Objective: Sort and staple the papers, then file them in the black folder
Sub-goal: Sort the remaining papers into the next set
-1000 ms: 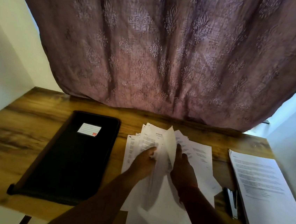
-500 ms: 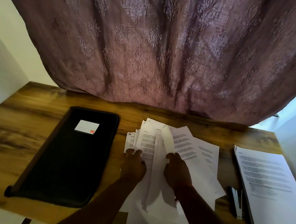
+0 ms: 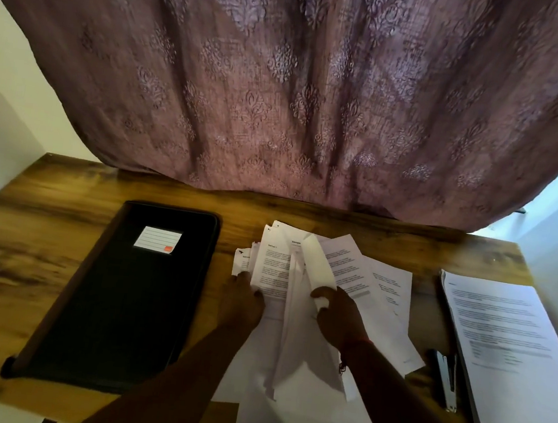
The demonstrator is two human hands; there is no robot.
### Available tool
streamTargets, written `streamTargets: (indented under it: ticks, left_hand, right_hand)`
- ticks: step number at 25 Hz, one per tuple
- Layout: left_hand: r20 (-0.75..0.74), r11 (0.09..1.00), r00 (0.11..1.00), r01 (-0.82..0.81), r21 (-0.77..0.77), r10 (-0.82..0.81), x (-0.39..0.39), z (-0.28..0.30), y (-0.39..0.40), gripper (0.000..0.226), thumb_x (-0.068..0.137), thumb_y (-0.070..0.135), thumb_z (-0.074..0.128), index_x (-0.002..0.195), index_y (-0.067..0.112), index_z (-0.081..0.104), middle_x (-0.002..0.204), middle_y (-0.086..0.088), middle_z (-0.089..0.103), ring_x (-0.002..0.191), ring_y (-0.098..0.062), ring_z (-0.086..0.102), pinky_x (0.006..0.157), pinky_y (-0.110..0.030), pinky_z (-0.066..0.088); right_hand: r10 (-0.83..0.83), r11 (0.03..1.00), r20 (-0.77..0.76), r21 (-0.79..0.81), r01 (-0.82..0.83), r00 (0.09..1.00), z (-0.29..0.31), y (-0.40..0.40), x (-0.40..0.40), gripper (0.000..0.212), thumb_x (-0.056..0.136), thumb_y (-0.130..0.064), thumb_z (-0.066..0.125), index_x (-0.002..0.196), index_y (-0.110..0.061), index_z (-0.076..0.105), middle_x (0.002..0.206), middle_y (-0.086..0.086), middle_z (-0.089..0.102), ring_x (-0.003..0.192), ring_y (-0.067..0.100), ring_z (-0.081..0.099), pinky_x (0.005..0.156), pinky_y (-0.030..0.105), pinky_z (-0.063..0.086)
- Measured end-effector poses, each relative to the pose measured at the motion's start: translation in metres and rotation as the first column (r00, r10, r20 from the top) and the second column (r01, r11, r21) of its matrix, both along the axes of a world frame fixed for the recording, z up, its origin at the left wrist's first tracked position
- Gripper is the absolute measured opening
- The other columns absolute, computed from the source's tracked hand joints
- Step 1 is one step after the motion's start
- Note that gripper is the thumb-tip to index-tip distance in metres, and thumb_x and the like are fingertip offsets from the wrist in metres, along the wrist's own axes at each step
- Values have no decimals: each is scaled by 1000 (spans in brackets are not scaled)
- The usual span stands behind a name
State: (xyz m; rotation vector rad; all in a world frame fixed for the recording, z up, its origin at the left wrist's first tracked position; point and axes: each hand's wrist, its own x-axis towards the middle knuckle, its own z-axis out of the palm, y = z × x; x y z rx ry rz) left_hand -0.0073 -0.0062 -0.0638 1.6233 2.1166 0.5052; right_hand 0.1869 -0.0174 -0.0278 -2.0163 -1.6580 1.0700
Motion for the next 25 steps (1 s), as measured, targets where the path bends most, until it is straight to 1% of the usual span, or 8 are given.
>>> streamTargets:
  ticks: [7,10,14,18,20,22,24,25]
  left_hand:
    - [-67,988,997,51,144,-42,-5,13,-7,30,100,39,48,118,16,55,119,-3,60,104,-18,60,88,-31,55]
    - [-4,995,999,49,91,-49,-5,17,-8,27,101,36,47,115,15,55,118,-4,62,103,-18,61,88,-30,55]
    - [-20,995,997,80,53,-79,-6,24,-7,25,103,33,45,117,16,55,122,-4,62,106,-18,62,88,-26,50]
    - [-65,989,988,140,45,-137,-8,26,-12,24,103,36,43,121,22,49,122,0,63,102,-18,66,82,-30,59]
    - [-148,973,974,189,133,-169,-12,25,-18,25,102,34,45,122,20,52,124,-4,62,106,-22,64,85,-33,58]
    - [-341,920,915,308,242,-217,-13,17,-25,28,102,27,47,121,10,59,125,-15,61,113,-32,59,93,-39,53]
    - [-492,888,837,394,236,-240,-12,8,-26,35,106,21,35,118,2,62,121,-23,60,112,-38,57,96,-42,47]
    - [-470,895,846,388,220,-252,-12,6,-23,40,107,20,29,117,0,62,119,-23,61,110,-38,58,96,-42,47]
  right_hand:
    - [-4,1000,-20,-8,4,1000,4,0,1,34,89,-3,58,114,-24,62,142,4,44,134,29,38,113,41,35]
    - [-7,1000,-22,-11,6,1000,5,0,0,33,90,-3,58,116,-23,62,143,5,44,135,30,38,113,42,34]
    - [-16,999,-25,-30,15,1000,10,1,-2,34,90,-1,56,116,-23,62,144,6,42,134,31,38,112,42,35]
    - [-132,991,-20,18,132,991,17,2,-9,31,91,-3,53,114,-22,63,133,3,52,124,29,48,106,40,42]
    - [-116,993,26,19,116,993,15,-1,-14,29,92,-7,53,117,-19,60,130,5,55,121,27,51,106,39,42]
    - [-95,995,18,-27,96,995,12,-5,-17,32,92,-6,53,123,-16,56,133,7,52,125,29,49,108,40,40]
    - [-104,993,-16,-61,103,994,11,-5,-16,36,91,-2,53,124,-15,54,136,8,48,130,31,44,111,43,38]
    - [-101,993,-29,-64,99,994,11,-4,-15,36,91,-1,53,124,-16,54,136,8,47,131,31,43,112,43,38]
